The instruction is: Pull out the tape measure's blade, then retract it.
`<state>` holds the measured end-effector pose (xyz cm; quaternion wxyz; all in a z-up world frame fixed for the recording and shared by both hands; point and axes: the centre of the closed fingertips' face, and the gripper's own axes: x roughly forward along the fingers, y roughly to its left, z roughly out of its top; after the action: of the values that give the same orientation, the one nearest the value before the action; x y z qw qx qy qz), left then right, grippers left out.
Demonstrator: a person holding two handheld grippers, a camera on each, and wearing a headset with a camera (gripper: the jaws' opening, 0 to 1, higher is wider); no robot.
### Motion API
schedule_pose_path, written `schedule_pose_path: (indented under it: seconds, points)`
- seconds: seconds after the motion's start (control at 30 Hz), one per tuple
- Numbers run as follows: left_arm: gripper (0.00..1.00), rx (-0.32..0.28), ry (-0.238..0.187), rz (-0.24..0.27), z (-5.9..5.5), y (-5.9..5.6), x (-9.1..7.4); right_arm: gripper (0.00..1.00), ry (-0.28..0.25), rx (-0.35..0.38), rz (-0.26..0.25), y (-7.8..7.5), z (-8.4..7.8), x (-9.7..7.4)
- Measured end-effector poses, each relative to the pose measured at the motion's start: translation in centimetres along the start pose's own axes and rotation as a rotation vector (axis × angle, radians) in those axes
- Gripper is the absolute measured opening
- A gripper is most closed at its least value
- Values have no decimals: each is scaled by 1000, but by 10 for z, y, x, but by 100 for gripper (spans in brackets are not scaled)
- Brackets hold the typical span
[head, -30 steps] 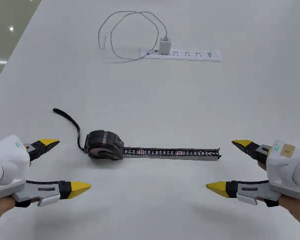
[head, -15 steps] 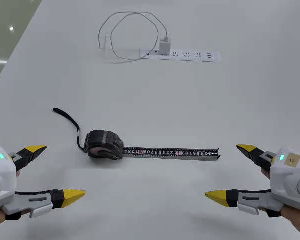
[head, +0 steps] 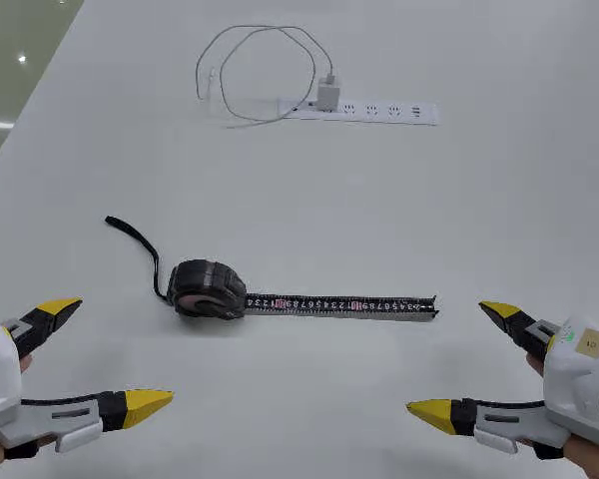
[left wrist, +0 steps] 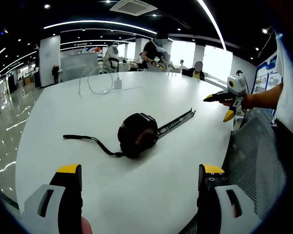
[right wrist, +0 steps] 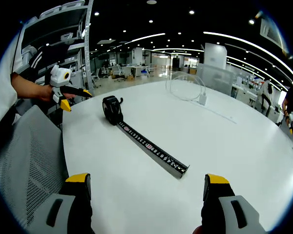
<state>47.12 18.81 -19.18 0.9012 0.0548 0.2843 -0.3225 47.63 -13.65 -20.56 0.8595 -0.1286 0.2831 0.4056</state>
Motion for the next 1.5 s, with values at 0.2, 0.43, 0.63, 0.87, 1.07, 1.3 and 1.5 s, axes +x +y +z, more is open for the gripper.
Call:
schedule_pose_path:
  seconds: [0.2, 0.43, 0.63, 0.87, 1.07, 1.3, 1.5]
  points:
    - [99, -21, -8, 7, -3, 0, -4, 98, -4, 20, -2, 4, -5, -4]
    - [99, -30, 2, 9, -10, -2, -7, 99, 7, 38, -2, 9, -14, -8]
    - [99, -39, 2, 12, -13, -3, -8, 99, 14, 45, 2, 15, -20, -9]
    - [99, -55, 1, 9, -17, -6, -9, 99, 17, 53, 10, 18, -21, -10]
    - [99, -57, 1, 5, -17, -8, -9, 99, 17, 54, 12, 18, -22, -10]
    - [99, -61, -1, 4, -16, -9, -10, 99, 15, 56, 13, 19, -21, -10]
    - [99, -60, -3, 5, -15, -7, -10, 99, 14, 56, 14, 19, -22, -10]
